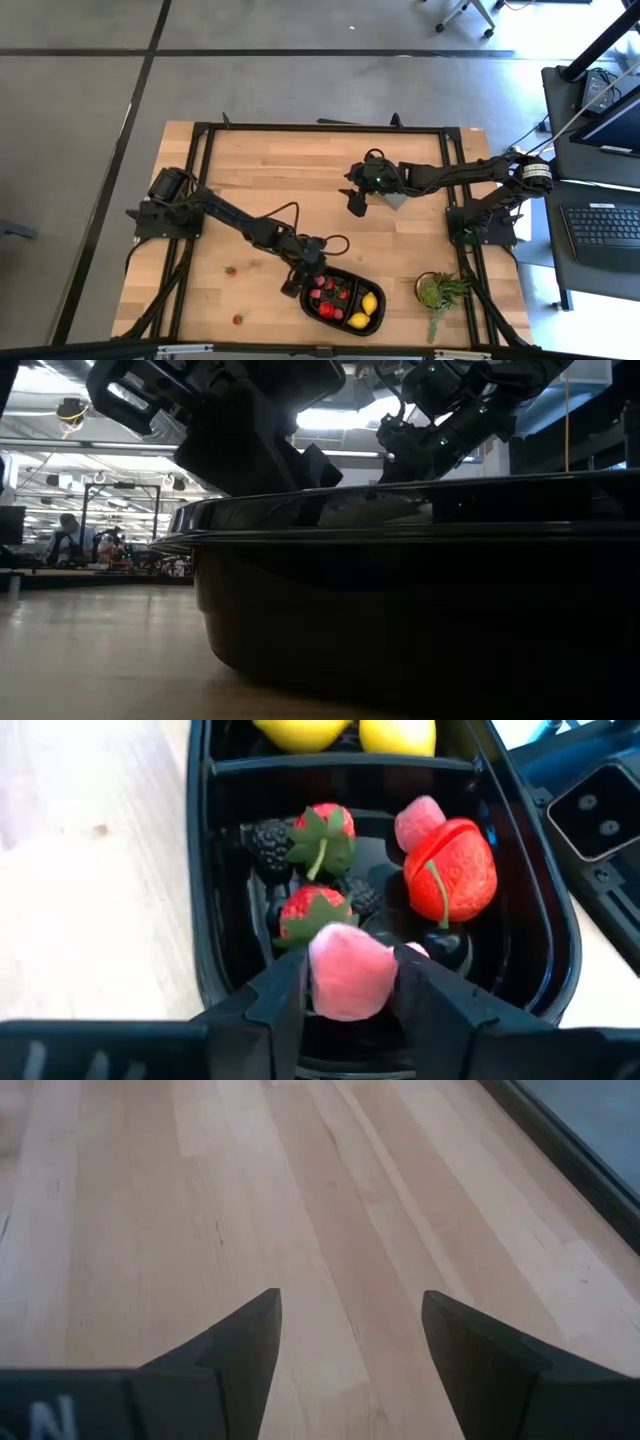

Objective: Pick and placing Produce into tupperware
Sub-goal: Put the peach into the black bin, then put the strawberry into the black bin

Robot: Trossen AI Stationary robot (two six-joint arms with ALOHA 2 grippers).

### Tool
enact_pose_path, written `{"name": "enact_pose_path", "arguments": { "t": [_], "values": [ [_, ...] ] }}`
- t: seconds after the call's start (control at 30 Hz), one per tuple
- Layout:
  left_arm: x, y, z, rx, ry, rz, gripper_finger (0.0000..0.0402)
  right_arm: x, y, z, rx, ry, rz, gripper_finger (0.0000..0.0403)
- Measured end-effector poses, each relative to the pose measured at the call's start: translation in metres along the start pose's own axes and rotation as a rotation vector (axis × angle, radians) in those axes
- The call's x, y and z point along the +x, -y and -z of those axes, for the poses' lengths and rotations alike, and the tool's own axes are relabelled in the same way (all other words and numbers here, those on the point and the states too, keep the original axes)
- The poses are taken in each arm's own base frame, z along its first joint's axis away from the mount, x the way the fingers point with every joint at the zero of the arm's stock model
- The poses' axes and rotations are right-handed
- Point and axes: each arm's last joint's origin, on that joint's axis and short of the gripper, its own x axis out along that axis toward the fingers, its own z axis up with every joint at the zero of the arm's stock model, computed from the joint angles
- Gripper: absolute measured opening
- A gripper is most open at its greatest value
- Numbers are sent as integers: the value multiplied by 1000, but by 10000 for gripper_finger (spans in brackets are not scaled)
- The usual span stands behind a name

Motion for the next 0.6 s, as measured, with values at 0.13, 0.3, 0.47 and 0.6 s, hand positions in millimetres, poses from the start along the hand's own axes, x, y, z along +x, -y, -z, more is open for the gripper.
{"name": "enact_pose_path", "arguments": {
  "t": [0.13, 0.3, 0.47, 0.6],
  "values": [
    [-3, -2, 1, -43, -72, 7, 161, 0, 0, 1, 17, -9, 1, 243],
    [-12, -1, -5, -88, -156, 4, 217, 0, 0, 1, 18, -10, 1, 243],
    [-26, 3, -17, -56, -220, -10, 285, 0, 0, 1, 17, -15, 1, 243],
    [-50, 7, -27, -81, -316, -21, 323, 0, 0, 2, 17, -18, 1, 243]
  ]
}}
